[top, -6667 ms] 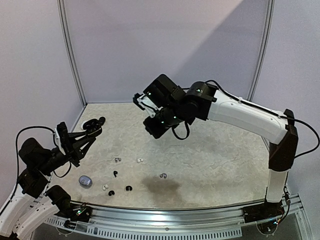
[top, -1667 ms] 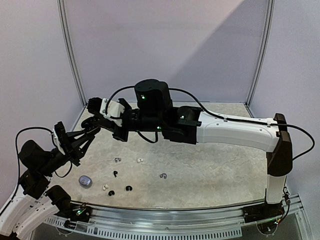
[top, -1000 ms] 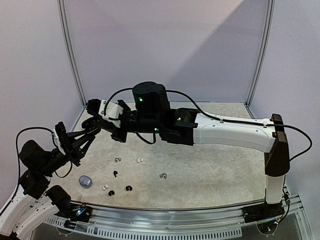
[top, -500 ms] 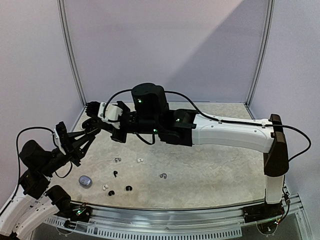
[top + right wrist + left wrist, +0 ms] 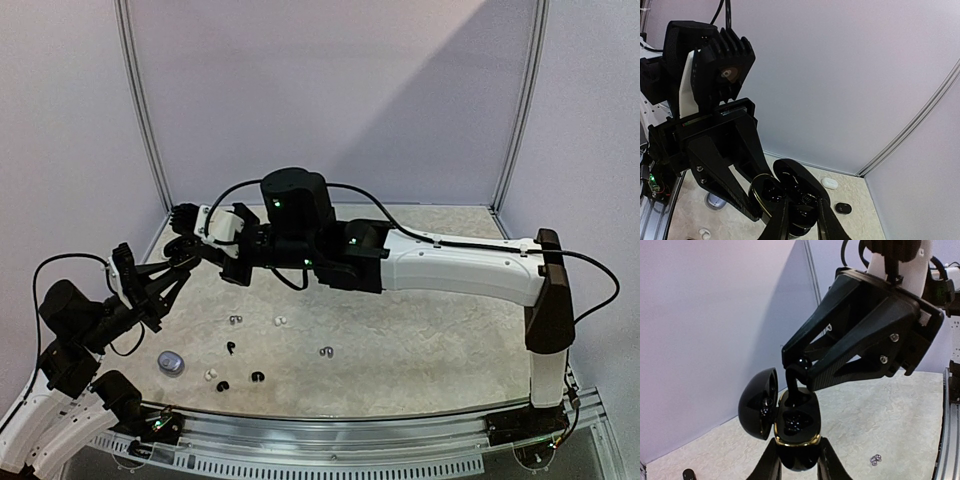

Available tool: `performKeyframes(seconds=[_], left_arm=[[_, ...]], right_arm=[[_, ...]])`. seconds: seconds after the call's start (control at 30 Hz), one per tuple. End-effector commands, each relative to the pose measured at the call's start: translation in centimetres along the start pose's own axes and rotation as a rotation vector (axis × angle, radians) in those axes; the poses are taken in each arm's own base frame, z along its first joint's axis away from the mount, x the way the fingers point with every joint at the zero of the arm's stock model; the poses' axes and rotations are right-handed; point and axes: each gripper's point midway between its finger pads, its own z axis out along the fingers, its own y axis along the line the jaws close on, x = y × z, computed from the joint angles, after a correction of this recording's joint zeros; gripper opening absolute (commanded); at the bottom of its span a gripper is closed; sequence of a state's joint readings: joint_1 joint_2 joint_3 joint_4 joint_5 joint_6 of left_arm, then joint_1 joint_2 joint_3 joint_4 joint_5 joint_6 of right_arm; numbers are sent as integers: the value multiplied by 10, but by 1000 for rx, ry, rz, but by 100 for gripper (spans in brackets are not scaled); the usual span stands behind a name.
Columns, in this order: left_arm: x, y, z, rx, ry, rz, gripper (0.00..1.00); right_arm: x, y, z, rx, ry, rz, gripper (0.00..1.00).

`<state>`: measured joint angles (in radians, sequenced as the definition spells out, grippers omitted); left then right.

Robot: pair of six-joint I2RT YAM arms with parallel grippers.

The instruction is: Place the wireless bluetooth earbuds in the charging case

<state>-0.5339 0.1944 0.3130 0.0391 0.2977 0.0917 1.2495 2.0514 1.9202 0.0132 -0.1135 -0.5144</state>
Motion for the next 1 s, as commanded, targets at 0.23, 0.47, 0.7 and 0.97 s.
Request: performKeyframes(seconds=[0.23,0.47,0.7,0.97], left_arm=[[-12,-2,-2,11,-49,9,0],[-13,-2,-2,12,-50,8,0],[-13,-2,-2,14,-51,6,0],[-12,-1,-2,7,-48,4,0]], right_arm=[[23,6,11,-10,58,33,22],[23,6,13,-4,61,39,21],[24,1,15,18,75,44,24],[25,-1,16,22,82,44,27]])
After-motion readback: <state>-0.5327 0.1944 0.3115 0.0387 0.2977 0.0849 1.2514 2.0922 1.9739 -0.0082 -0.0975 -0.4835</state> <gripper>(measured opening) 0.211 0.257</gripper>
